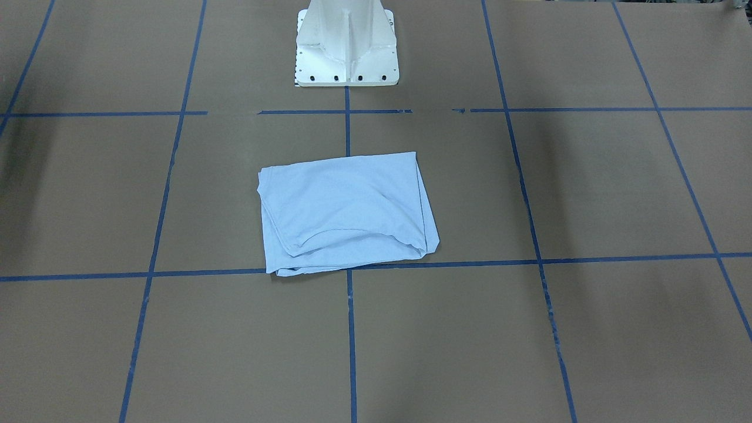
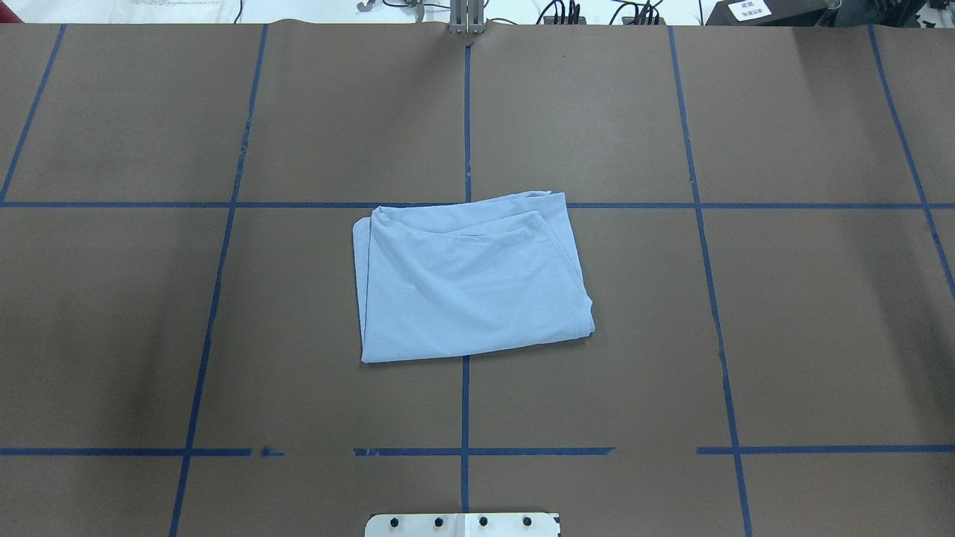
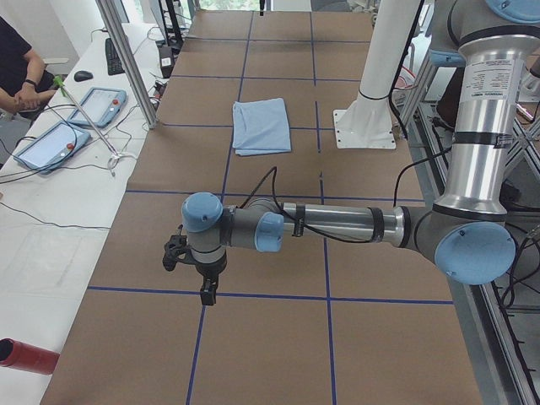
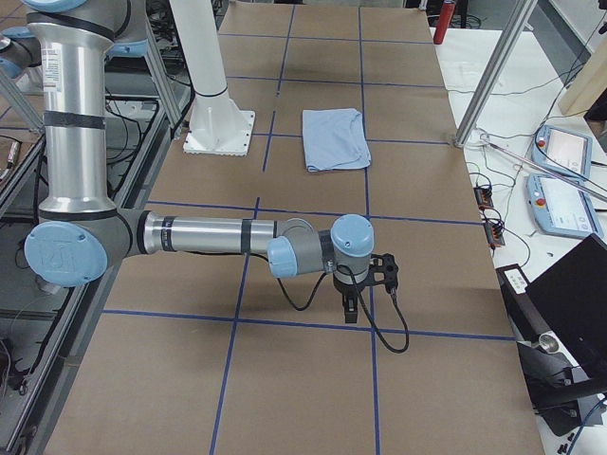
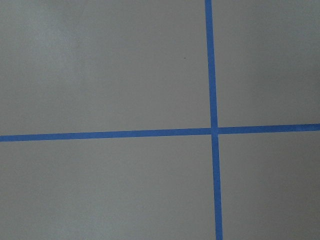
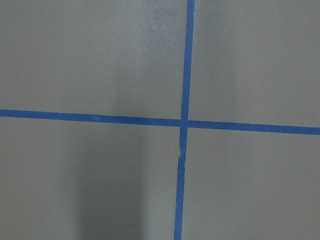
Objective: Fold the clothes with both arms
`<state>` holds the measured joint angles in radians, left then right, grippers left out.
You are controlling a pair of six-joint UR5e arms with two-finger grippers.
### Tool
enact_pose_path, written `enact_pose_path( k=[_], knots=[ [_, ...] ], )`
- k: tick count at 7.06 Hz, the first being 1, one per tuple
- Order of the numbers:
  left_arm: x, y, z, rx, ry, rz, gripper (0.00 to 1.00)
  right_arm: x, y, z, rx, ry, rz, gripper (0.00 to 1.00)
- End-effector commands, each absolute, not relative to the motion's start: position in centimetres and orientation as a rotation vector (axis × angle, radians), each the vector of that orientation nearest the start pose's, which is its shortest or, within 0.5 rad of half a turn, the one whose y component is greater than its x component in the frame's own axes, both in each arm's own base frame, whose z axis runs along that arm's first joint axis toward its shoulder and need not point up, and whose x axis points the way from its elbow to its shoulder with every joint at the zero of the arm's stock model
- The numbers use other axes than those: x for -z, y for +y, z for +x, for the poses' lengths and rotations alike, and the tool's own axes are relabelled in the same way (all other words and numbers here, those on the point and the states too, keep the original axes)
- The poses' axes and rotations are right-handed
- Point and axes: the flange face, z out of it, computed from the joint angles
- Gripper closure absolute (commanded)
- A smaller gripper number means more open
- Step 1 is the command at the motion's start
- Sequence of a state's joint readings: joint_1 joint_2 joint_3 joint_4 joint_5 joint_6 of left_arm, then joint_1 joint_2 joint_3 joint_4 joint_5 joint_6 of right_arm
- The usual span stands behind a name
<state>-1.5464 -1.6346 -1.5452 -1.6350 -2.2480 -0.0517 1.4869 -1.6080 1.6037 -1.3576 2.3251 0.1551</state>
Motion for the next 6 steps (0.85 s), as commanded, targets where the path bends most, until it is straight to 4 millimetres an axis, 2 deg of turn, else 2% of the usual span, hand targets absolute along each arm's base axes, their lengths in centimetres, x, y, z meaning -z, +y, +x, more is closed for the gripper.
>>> enact_pose_path(
  k=[1,4,6],
  knots=[
    [-63.72,-52.86,-5.78,-0.007,0.682,0.072,0.0,-62.96,-49.14,2.53,0.013,-0.769,0.12,0.0],
    [-63.15,-52.67,-5.0,-0.012,0.787,0.061,0.0,-62.88,-49.14,2.51,0.015,-0.772,0.121,0.0],
    [-63.16,-52.62,-4.98,-0.016,0.791,0.065,0.0,-62.96,-49.05,2.51,0.014,-0.774,0.117,0.0]
  ],
)
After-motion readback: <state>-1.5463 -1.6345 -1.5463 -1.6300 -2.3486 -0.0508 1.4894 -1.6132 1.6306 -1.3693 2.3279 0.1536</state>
